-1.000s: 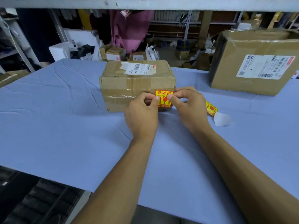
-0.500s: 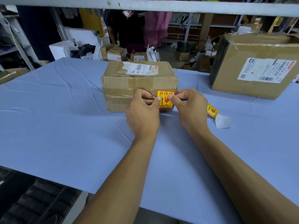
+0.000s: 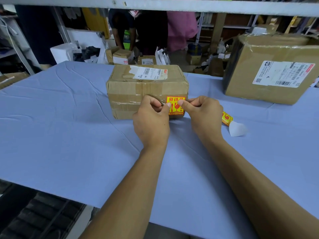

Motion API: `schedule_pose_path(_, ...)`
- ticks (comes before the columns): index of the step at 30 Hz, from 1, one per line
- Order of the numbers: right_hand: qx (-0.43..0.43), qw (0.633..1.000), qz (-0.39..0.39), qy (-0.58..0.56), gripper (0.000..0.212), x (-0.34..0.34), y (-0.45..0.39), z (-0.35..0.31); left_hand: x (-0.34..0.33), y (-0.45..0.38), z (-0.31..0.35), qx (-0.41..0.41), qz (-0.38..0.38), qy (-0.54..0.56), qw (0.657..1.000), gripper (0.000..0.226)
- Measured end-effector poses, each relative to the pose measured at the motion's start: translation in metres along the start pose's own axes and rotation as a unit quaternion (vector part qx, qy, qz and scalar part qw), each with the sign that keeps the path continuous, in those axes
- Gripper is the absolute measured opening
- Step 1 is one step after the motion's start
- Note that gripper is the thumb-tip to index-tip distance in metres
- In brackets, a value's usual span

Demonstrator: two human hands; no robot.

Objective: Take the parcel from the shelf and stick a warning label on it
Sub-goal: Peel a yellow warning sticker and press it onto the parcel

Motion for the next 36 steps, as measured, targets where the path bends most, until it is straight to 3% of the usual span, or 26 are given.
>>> schedule_pose_path(6, 0.009, 0.999, 0.001, -0.033, 0.03, 0.0, 0.002, 0.003, 0.0, 0.0, -0.001, 0.003, -0.001, -0.017, 1.0, 0.026)
schedule_pose_path(10, 0.047, 0.994, -0.048, -0.085, 0.063, -0.002, 0.002, -0.002, 0.009, 0.0, 0.001, 0.005, 0.01, -0.106, 0.994, 0.028)
schedule_pose_path(13, 0.048, 0.987, -0.096, -0.122, 0.064, -0.006, -0.001, -0.007, 0.021, -0.006, 0.015, -0.103, 0.049, -0.08, 0.99, 0.025)
schedule_pose_path(15, 0.033, 0.984, -0.096, -0.147, 0.061, -0.007, -0.003, -0.004, 0.02, -0.012, 0.029, -0.193, 0.062, -0.087, 0.975, 0.036)
schedule_pose_path(18, 0.056, 0.984, -0.095, -0.142, 0.063, -0.01, -0.006, -0.003, 0.002, -0.021, 0.032, -0.26, -0.002, -0.193, 0.946, 0.061)
schedule_pose_path(24, 0.113, 0.981, -0.129, -0.087, 0.056, -0.015, -0.014, -0.002, -0.007, -0.022, 0.023, -0.266, -0.012, -0.229, 0.936, 0.061)
schedule_pose_path(31, 0.117, 0.977, -0.151, -0.095, 0.07, -0.013, -0.016, 0.005, -0.009, -0.022, 0.017, -0.29, -0.052, -0.246, 0.923, 0.081)
schedule_pose_path(36, 0.125, 0.976, -0.152, -0.09, 0.081, -0.015, -0.015, 0.007, -0.008, -0.025, 0.018, -0.278, -0.031, -0.206, 0.938, 0.059)
Point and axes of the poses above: each hand's wrist, its own y-axis away from the middle knuckle, its own x-axis out of the back of the hand, z = x × y, the point moved 7 cm from there along -y, towards the middle knuckle, and after that the axes turned 6 degrees about z, right-handed, at the moved point
